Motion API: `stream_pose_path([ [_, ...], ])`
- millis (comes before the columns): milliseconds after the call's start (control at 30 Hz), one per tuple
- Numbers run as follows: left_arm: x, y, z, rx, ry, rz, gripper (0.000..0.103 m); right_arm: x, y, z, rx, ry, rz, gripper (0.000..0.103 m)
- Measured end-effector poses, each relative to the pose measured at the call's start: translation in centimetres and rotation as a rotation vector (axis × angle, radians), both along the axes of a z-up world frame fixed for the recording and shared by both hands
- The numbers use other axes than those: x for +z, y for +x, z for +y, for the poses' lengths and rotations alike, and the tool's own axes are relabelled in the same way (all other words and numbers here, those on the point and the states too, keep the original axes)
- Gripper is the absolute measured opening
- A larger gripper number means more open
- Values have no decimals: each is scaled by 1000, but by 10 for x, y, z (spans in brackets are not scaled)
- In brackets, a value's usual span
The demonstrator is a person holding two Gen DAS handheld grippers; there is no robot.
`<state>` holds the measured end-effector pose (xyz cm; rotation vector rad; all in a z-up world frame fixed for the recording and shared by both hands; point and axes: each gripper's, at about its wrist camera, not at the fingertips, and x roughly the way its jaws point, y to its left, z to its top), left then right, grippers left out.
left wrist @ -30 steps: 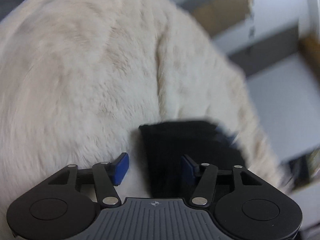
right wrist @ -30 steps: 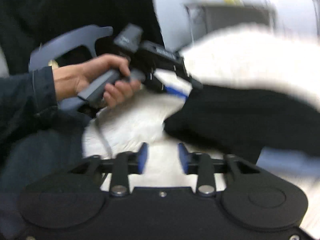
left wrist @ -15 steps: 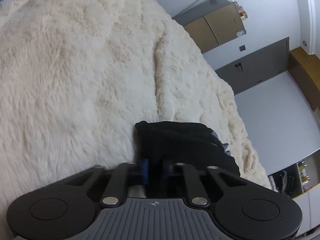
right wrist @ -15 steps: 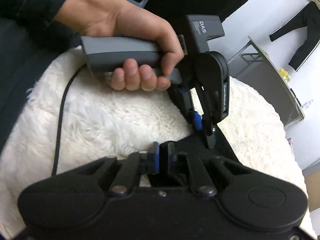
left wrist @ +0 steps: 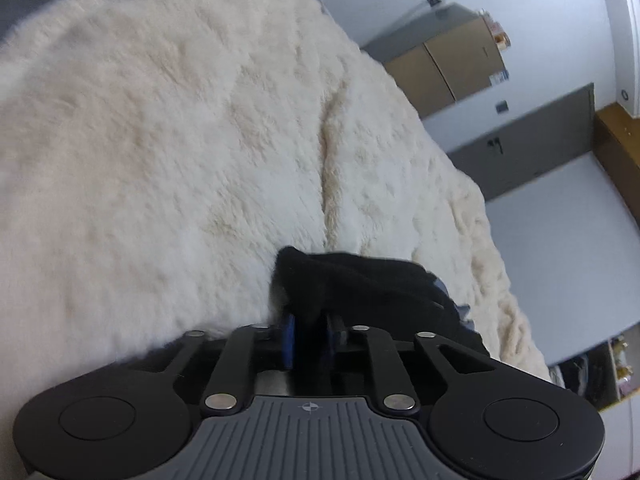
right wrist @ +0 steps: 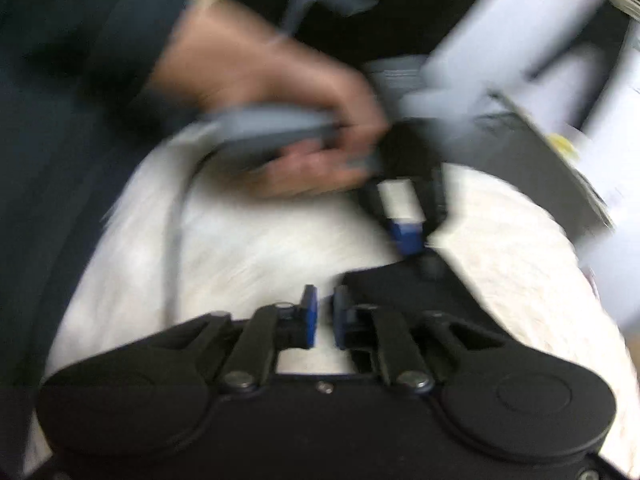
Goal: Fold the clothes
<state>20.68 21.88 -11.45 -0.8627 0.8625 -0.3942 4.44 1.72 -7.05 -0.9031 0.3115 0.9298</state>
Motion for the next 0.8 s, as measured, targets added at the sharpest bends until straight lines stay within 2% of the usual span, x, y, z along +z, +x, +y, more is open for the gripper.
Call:
stream_pose_path([
  [33,-1,-4,3,11,-29,-1,34,2,7,-2,0,12,-30,32],
  [133,1,-17,6,28,-28,-14,34,-3,20,-10,26,-50,-102,29],
  [233,-2,-24,3,20,-57,-16,40,-8,29,-21,46,-103,-89,25],
  [333,-2,-21,-3,11,-35,-8,44,-19,26,-26,108,-169,-77,25],
  [367,-1,-19,-8,7,-8,-8,43,-24,25,-25,116,-189,-75,22],
  [400,-1,-19,-11,8,13,-7,41,-30,26,-23,115,-210,-70,2],
  [467,-3,-18,-16,8,57,-5,18,-40,25,-21,116,-240,-62,1],
  [600,-5,-21,-15,23,80,-11,16,-47,12,-27,132,-251,-53,3],
  [633,-5,-22,-15,28,82,-14,16,-45,9,-31,161,-254,-27,5],
  [700,-4,-23,-15,42,82,-19,16,-37,1,-38,226,-249,0,11],
  [733,-4,-23,-16,47,79,-21,16,-28,2,-42,219,-193,20,12],
  [800,-1,-30,-9,84,62,-25,22,-4,11,-51,154,-11,79,14],
])
